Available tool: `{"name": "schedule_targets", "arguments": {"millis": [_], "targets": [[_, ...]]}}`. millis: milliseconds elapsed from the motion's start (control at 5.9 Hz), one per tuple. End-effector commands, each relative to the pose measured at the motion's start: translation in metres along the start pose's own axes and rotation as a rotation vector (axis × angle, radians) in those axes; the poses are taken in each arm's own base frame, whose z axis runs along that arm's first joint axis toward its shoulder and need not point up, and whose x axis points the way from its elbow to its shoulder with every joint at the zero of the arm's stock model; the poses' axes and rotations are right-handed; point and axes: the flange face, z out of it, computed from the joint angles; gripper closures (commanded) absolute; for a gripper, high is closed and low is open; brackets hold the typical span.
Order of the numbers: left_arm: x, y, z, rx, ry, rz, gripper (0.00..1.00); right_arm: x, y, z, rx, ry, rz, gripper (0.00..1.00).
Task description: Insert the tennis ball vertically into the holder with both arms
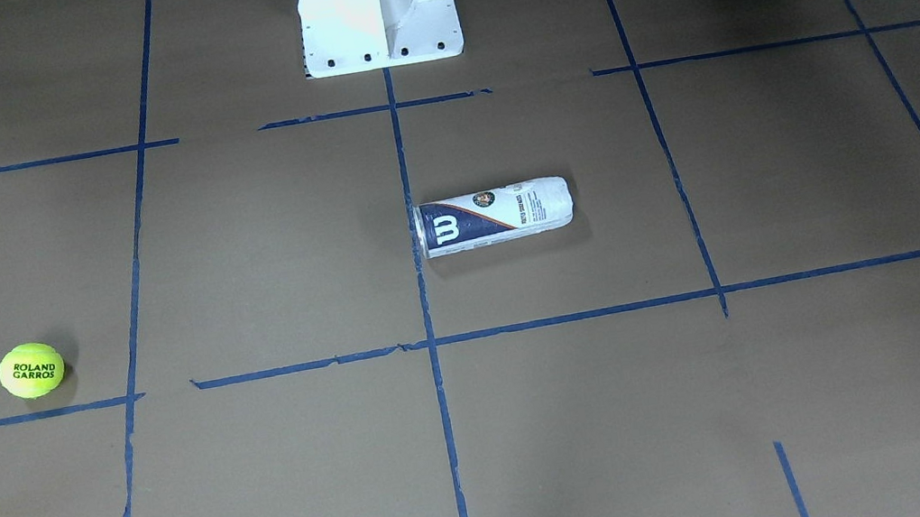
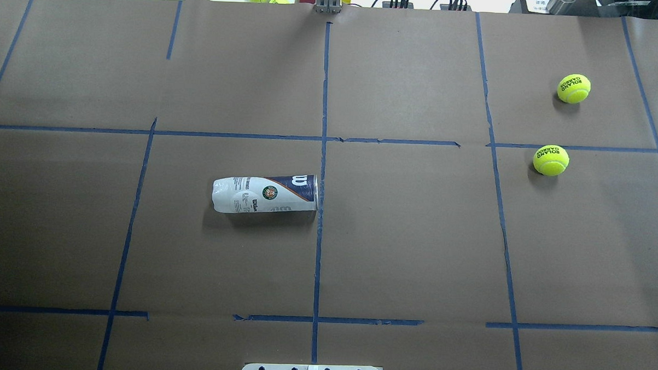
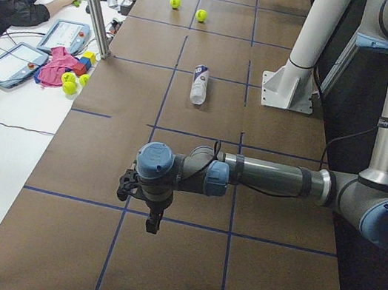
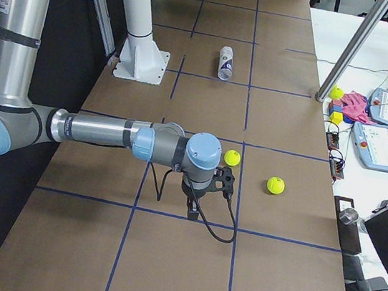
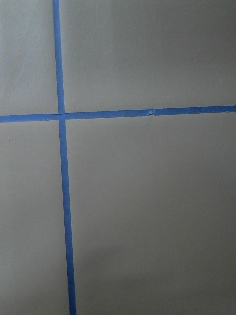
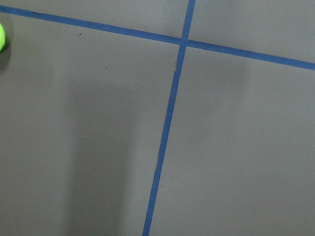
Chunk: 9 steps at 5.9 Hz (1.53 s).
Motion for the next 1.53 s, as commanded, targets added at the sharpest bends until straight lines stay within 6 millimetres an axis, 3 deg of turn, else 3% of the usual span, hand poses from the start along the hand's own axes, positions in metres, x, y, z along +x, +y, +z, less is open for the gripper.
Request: {"name": "schedule_targets", "arguments": {"millis": [0,339,508,678,1017,1186,1356], "targets": [[0.008,-0.002,0.000,0.003,0.001,0.019,0.00,0.000,-0.001,0.000,0.001,0.002,-0.001,0.00],[0.024,-0.015,-0.008,0.024,-0.001,0.054,0.00,-0.001,-0.002,-0.001,0.003,0.001,-0.002,0.00],[0.050,-0.048,-0.029,0.104,-0.006,0.149,0.00,-0.001,-0.002,-0.001,0.003,0.001,-0.003,0.00],[0.056,-0.058,-0.032,0.132,-0.004,0.178,0.00,-0.001,-0.002,-0.001,0.002,0.001,-0.002,0.00],[0.089,-0.070,-0.045,0.213,0.002,0.303,0.00,-0.001,-0.004,-0.002,0.005,0.003,-0.005,0.00],[0.118,-0.075,-0.047,0.272,0.014,0.363,0.00,-0.001,-0.003,-0.002,0.004,0.001,-0.004,0.00],[0.179,-0.089,-0.034,0.326,0.043,0.507,0.00,-0.002,-0.003,-0.002,0.005,0.001,-0.004,0.00]]}}
